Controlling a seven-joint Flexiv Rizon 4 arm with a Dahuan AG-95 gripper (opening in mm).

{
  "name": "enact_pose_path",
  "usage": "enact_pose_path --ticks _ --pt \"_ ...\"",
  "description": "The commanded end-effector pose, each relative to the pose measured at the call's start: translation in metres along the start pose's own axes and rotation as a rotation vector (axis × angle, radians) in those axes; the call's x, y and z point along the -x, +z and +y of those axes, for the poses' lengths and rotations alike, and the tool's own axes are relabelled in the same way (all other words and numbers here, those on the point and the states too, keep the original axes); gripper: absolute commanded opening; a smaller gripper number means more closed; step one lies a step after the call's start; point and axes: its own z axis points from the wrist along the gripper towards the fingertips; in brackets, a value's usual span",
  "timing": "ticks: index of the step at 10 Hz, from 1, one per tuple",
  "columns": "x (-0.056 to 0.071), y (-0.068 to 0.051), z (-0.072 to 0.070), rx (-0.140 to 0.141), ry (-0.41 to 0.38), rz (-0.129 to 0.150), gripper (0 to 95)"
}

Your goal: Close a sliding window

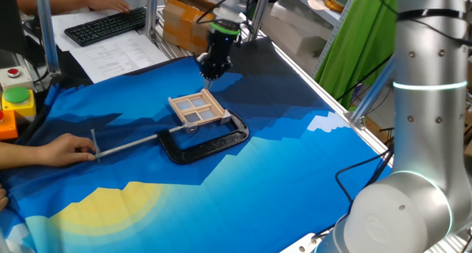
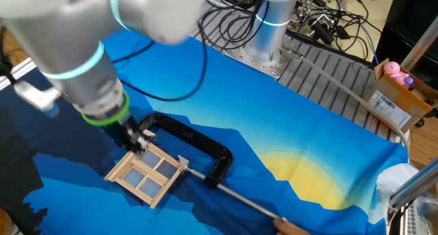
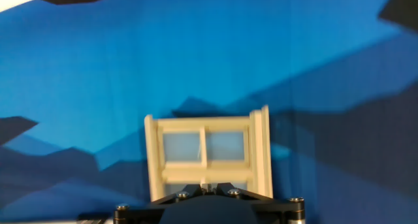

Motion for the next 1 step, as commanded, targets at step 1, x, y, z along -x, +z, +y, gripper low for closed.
enact_pose_path --ticks 1 --pt "-0.0185 -0.0051 -0.0018 -0.139 0.029 -0.062 0.0"
